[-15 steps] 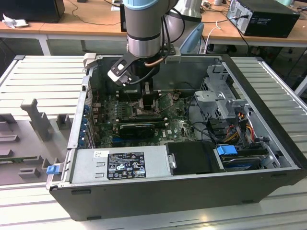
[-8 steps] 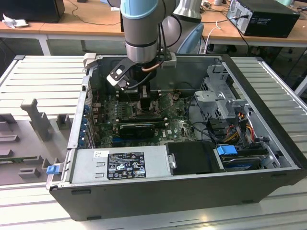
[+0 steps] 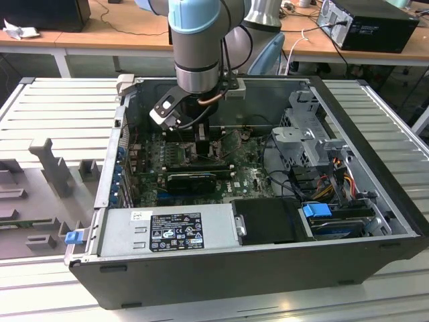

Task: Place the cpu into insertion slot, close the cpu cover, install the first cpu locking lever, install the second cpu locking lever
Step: 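Place the cpu into insertion slot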

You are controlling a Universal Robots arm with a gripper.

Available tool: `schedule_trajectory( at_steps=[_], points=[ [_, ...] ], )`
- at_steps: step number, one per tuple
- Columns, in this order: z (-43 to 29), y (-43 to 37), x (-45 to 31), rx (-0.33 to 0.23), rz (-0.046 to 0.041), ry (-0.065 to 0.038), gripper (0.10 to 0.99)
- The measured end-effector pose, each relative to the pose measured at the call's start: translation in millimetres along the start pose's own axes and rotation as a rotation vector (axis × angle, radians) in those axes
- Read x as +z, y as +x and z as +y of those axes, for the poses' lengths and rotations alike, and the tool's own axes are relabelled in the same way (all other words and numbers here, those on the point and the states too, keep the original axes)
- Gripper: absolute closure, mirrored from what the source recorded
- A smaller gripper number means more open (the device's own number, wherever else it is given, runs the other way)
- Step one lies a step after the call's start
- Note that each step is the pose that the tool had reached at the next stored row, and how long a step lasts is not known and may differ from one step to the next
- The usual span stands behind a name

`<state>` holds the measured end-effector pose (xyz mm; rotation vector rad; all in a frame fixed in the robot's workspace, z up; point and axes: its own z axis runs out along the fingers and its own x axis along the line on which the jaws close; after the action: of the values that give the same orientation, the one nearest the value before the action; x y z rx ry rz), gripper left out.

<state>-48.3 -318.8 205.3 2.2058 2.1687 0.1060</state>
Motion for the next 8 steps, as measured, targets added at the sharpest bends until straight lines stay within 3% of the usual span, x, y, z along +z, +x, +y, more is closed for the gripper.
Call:
schedule_trajectory(
  at_steps=[8],
  points=[
    [-0.6, 0.8, 5.3, 0.000, -0.0001, 0.001, 0.557]
  ],
)
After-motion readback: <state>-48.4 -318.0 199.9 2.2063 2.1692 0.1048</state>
